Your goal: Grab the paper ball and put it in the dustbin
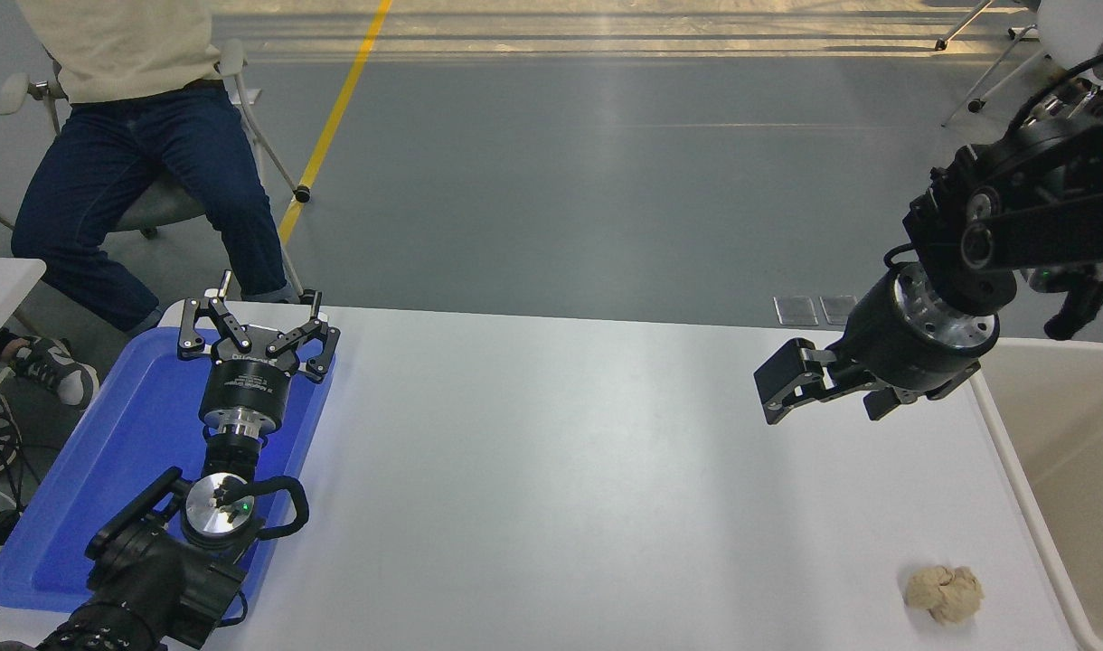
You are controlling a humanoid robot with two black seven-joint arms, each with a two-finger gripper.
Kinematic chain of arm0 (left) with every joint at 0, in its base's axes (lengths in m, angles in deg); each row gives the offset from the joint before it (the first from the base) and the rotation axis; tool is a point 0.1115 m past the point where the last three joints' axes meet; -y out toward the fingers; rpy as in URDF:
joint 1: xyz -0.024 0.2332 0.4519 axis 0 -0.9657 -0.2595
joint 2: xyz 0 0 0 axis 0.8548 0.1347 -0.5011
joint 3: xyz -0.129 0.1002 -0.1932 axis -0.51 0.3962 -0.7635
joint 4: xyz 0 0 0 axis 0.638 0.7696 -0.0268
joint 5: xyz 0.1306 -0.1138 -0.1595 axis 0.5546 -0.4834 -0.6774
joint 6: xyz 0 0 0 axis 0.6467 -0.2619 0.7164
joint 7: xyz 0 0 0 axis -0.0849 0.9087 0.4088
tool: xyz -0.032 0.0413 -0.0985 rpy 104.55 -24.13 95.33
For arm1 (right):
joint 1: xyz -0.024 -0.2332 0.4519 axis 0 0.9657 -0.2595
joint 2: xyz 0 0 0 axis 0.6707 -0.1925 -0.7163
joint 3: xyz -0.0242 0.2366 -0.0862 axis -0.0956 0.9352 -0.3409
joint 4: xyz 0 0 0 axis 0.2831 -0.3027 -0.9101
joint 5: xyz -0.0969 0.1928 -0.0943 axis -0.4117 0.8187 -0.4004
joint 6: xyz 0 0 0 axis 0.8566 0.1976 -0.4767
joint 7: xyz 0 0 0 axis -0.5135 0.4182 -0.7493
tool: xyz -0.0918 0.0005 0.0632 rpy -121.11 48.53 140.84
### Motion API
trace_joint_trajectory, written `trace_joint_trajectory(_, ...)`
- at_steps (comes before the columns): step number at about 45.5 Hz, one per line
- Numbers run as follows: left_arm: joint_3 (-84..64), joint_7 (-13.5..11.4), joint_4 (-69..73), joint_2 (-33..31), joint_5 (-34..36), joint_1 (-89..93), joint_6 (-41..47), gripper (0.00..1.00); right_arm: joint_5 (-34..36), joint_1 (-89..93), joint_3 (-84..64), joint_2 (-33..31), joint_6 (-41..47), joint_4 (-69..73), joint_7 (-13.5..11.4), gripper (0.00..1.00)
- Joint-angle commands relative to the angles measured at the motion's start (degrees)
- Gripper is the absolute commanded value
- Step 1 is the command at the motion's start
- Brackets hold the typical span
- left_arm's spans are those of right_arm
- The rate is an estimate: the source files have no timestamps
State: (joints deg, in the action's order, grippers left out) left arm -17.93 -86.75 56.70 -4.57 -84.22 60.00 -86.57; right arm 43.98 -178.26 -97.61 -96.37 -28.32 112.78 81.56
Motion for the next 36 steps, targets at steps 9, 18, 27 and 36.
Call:
trace_joint_trajectory(9,0.0,0.0,0.0,0.0,0.0,0.0,0.1,1.00,0.1,-0.6,0.5,0.6,-0.5,-0.2,0.0,1.00)
trace_joint_trajectory(18,0.0,0.0,0.0,0.0,0.0,0.0,0.0,1.00,0.2,-0.5,0.5,0.8,-0.5,-0.1,0.0,1.00)
trace_joint_trajectory(27,0.0,0.0,0.0,0.0,0.0,0.0,0.0,1.00,0.1,-0.5,0.5,0.8,-0.5,-0.1,0.0,1.00)
trace_joint_trajectory(36,0.0,0.0,0.0,0.0,0.0,0.0,0.0,1.00,0.2,-1.3,0.4,0.4,-0.5,-0.1,0.0,1.00)
